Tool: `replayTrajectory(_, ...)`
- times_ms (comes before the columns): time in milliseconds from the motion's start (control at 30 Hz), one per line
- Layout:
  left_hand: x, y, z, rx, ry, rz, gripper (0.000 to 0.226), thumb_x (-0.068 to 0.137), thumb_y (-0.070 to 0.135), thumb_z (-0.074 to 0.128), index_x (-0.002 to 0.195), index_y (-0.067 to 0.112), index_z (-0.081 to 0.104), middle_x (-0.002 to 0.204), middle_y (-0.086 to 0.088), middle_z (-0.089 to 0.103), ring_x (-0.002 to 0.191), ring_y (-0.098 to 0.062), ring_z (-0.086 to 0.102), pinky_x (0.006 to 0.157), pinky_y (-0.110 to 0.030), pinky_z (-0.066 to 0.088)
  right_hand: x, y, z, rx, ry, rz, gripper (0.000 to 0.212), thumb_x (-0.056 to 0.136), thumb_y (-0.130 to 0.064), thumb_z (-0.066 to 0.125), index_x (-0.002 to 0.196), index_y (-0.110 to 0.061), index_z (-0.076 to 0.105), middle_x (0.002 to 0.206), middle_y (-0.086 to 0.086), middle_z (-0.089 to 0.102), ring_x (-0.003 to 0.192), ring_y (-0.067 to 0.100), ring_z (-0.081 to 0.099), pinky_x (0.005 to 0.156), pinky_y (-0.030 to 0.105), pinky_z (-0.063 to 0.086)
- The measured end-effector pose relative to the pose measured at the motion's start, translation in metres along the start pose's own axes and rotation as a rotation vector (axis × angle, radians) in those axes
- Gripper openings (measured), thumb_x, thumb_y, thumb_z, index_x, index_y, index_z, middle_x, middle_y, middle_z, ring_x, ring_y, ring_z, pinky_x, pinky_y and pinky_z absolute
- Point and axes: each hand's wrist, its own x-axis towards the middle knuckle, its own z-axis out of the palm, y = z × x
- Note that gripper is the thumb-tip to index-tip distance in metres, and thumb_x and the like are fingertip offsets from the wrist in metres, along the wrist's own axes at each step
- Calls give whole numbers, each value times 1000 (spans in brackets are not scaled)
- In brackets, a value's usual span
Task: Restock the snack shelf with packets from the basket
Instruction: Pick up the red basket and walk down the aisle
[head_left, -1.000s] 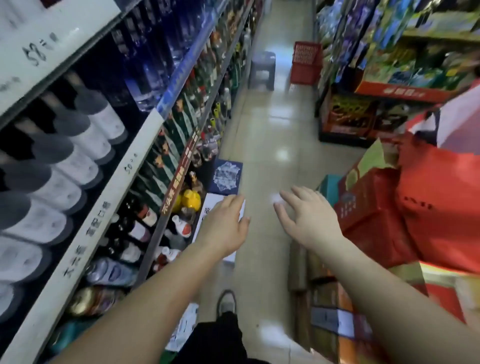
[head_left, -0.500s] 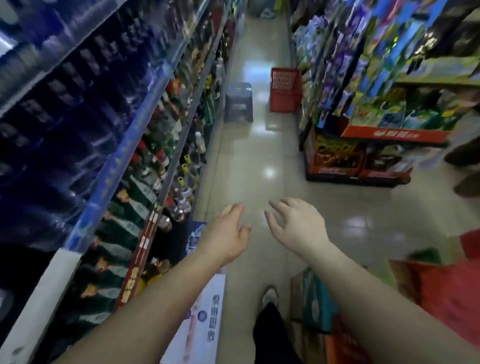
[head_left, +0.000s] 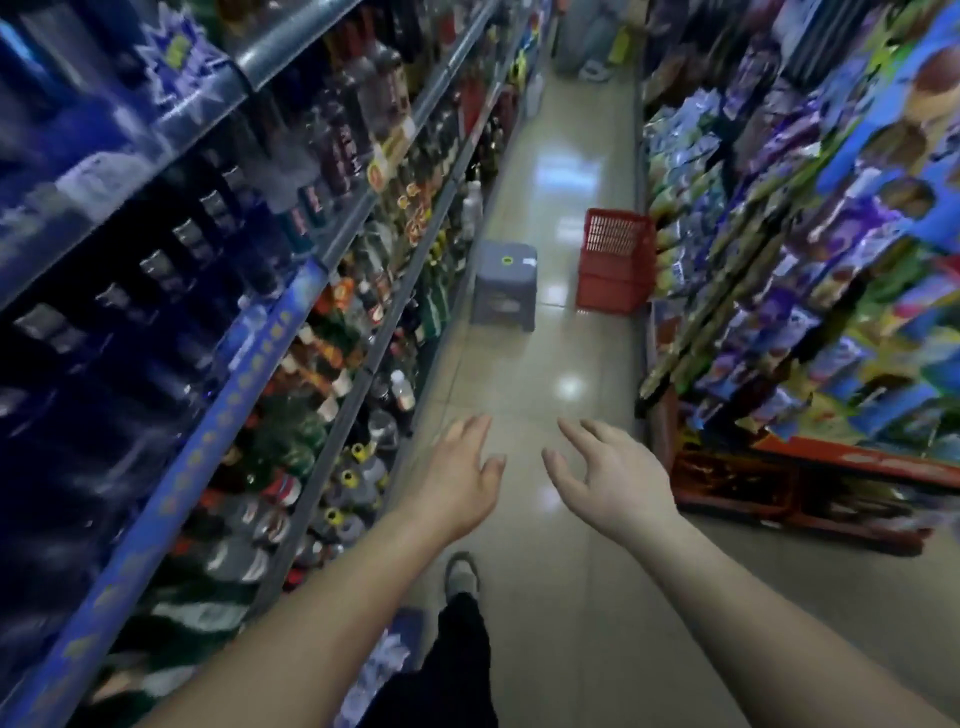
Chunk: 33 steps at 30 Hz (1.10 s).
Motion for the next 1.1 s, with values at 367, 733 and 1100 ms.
replayTrajectory(367, 367, 54, -44, 218, -90, 171, 71, 106, 53, 29, 162, 13, 14, 170, -7, 16, 157, -22, 13, 128, -39, 12, 322, 92, -49, -151, 28, 157, 58, 91, -57, 43, 131, -20, 65, 127, 6, 65, 122, 30, 59, 106, 47, 44)
replayTrajectory(733, 662, 124, -46, 189, -129, 144, 69, 106, 51, 33, 161, 11, 19, 169, -8, 20, 156, -21, 17, 125, -33, 14, 621, 207, -70, -71, -171, 296, 39, 92, -46, 46, 117, -22, 63, 116, 5, 66, 113, 30, 61, 95, 42, 47)
replayTrajectory(1100, 945, 142, -59, 194, -194, 245, 65, 106, 48, 38, 158, 10, 26, 163, -9, 33, 149, -24, 31, 122, -34, 25, 855, 290, -88, 17, -85, 417, 51, 98, -49, 46, 144, -26, 53, 131, -1, 64, 119, 27, 61, 92, 39, 51)
